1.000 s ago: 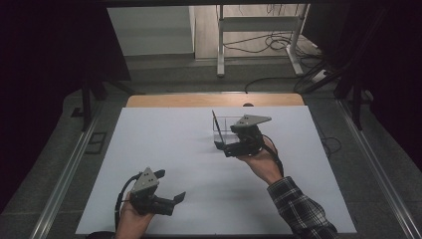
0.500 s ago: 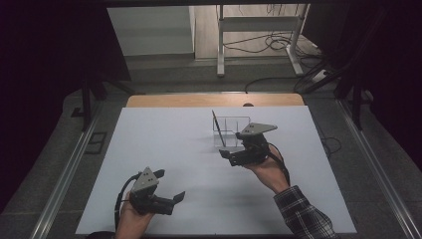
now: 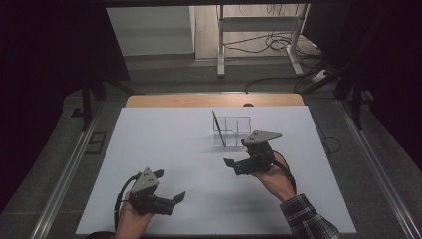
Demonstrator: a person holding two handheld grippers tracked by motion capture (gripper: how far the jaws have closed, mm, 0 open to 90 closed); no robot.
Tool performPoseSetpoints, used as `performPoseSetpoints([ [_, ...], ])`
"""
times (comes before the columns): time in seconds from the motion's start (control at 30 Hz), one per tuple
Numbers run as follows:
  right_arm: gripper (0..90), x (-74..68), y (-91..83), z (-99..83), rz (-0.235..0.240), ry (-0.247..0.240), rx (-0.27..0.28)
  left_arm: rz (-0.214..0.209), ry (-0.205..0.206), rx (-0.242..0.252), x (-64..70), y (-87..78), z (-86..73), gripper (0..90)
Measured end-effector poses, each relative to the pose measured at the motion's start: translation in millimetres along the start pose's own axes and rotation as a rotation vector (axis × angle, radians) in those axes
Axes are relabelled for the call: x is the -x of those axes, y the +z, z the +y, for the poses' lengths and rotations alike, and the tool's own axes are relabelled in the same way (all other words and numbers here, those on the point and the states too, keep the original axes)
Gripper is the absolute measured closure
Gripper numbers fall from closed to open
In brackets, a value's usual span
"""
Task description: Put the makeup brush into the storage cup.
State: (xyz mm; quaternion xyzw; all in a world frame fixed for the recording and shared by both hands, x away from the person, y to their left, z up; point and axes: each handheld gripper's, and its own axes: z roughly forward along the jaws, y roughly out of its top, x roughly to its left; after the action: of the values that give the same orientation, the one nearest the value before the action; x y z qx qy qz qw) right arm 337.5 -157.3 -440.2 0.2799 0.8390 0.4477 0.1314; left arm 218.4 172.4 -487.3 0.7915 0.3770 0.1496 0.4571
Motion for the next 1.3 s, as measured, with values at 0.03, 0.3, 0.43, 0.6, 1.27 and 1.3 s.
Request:
performPoseSetpoints([
  [0.03, 6.0, -0.8, -0.9, -0.5, 0.004, -0.002, 0.002, 0.000, 0.000, 0.000, 0.0, 0.0, 0.0, 0.0],
  [0.3, 3.4, -6.8, -9.2, -7.2, 0.007, -0.012, -0.004, 0.001, -0.006, 0.000, -0.3, -0.2, -0.1, 0.0],
  [0.43, 2.4, -7.7, -12.9, -11.0, 0.006, -0.010, -0.007, -0.001, -0.007, 0.001, -0.5, -0.1, -0.1, 0.0],
  [0.6, 1.5, -9.5, -17.3, -13.9, 0.001, -0.011, -0.013, -0.003, -0.008, 0.003, -0.5, -0.5, 0.0, 0.0],
  [1.27, 0.0, -13.4, -42.1, -33.1, -0.014, 0.022, 0.000, -0.003, -0.006, 0.003, -1.4, -1.1, 0.1, 0.0],
  [1.3, 0.0, -13.4, -43.9, -34.1, -0.017, 0.025, 0.000, -0.002, -0.005, 0.003, -1.5, -1.1, 0.1, 0.0],
])
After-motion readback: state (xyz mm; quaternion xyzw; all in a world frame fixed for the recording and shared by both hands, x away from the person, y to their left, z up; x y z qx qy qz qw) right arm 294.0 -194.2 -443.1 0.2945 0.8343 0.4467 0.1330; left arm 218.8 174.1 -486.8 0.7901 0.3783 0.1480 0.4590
